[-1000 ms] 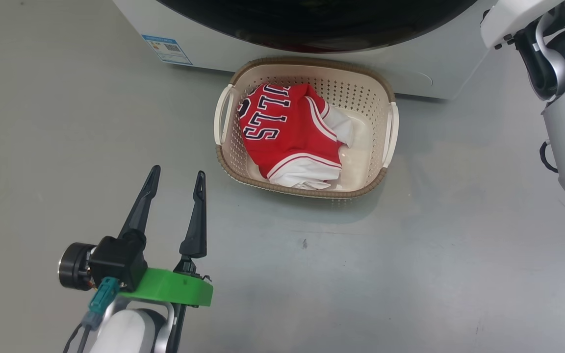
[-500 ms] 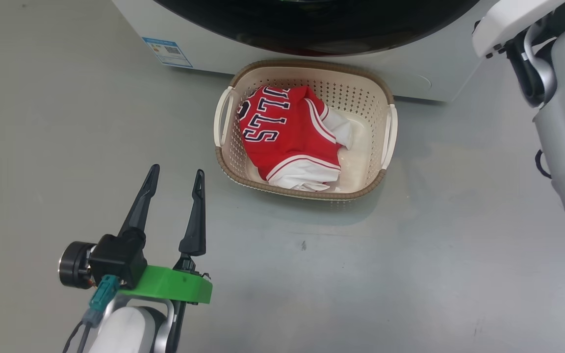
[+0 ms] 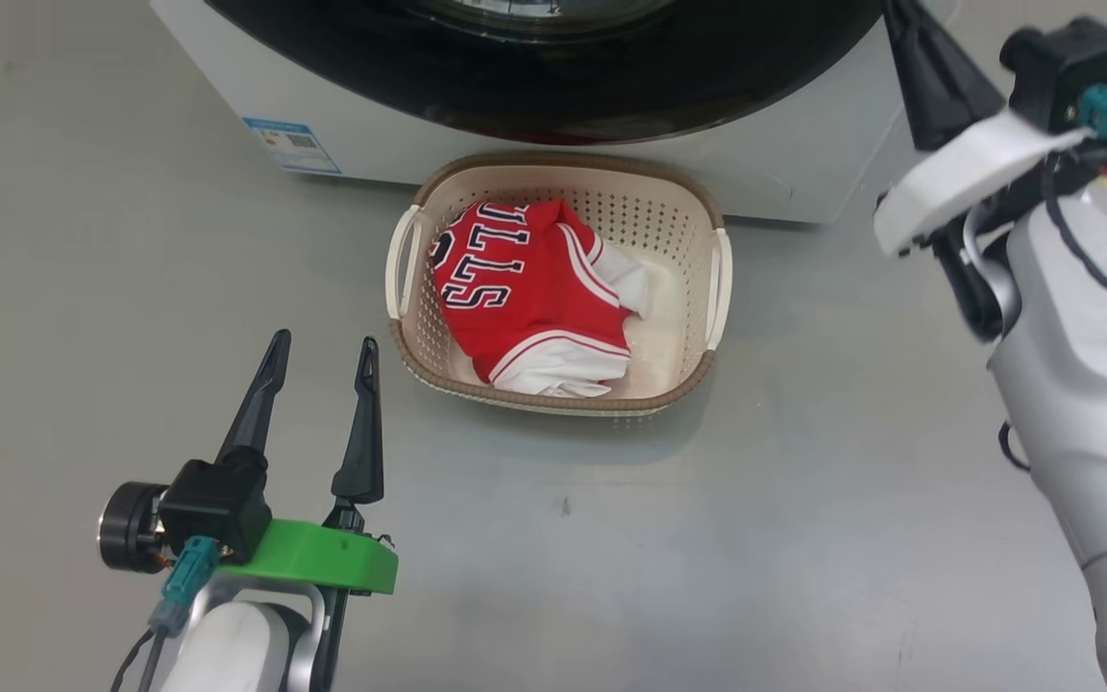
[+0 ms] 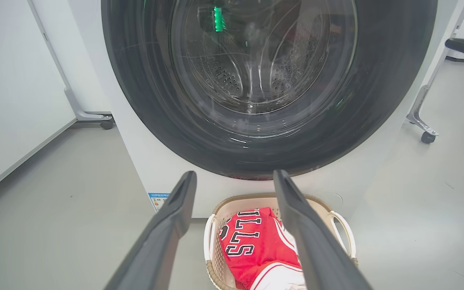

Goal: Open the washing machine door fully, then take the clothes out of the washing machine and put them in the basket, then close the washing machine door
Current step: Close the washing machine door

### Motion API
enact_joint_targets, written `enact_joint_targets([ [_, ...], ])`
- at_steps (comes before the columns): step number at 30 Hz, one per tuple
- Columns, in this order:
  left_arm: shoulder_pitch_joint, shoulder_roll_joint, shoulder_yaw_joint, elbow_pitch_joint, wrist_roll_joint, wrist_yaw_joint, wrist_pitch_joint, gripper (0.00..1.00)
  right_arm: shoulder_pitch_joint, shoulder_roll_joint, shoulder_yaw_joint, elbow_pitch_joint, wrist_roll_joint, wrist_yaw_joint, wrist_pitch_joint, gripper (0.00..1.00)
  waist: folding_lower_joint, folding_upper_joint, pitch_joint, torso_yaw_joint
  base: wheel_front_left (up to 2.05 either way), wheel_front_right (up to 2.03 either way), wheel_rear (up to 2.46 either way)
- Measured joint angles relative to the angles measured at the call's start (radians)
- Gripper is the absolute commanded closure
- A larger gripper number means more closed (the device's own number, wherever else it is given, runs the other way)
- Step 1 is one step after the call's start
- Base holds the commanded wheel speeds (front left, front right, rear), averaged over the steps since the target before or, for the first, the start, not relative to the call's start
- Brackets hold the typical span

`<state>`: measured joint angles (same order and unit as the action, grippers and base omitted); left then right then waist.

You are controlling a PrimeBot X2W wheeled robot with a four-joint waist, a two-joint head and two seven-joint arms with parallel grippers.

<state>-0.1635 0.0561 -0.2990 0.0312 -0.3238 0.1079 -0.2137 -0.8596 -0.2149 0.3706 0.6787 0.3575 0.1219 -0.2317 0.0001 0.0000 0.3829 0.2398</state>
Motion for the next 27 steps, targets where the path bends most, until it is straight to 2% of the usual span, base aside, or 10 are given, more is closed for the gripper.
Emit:
enact_joint_targets([
  [2,0.0,0.003,0.002,0.004,0.0,0.0,0.0,0.0,0.041,0.002,-0.001,-0.008,0.011,0.0,-0.005,1.0,-0.0001,0.0,-0.011,-0.009,0.0,0.0,0.0],
  [3,0.0,0.007,0.002,0.006,0.001,0.0,0.0,0.0,0.061,0.003,-0.004,-0.012,0.015,0.0,-0.009,0.86,-0.0001,0.0,-0.016,-0.014,0.0,0.0,0.0],
  [5,0.001,0.012,0.002,0.012,0.002,0.0,0.0,0.0,0.108,0.008,-0.012,-0.016,0.029,0.0,-0.013,0.41,0.0,0.0,-0.029,-0.022,0.0,0.0,0.0],
  [6,0.001,0.015,0.003,0.015,0.002,0.0,0.0,0.0,0.132,0.01,-0.016,-0.019,0.032,0.0,-0.013,0.15,-0.0001,0.0,-0.036,-0.027,0.0,0.0,0.0],
  [7,0.002,0.017,0.003,0.018,0.003,0.0,0.0,0.0,0.155,0.012,-0.021,-0.021,0.035,0.0,-0.013,0.0,0.0,0.0,-0.043,-0.031,0.0,0.0,0.0],
  [20,0.05,0.035,0.006,0.047,0.007,0.0,0.016,0.0,0.387,0.027,-0.091,-0.081,0.082,-0.012,-0.016,0.0,-0.0001,0.0,-0.146,-0.087,0.0,0.0,0.0],
  [27,0.091,0.048,0.01,0.054,0.007,0.001,0.028,0.0,0.481,0.036,-0.108,-0.159,0.081,-0.043,-0.016,0.0,-0.0001,0.0,-0.206,-0.114,0.0,0.0,0.0],
])
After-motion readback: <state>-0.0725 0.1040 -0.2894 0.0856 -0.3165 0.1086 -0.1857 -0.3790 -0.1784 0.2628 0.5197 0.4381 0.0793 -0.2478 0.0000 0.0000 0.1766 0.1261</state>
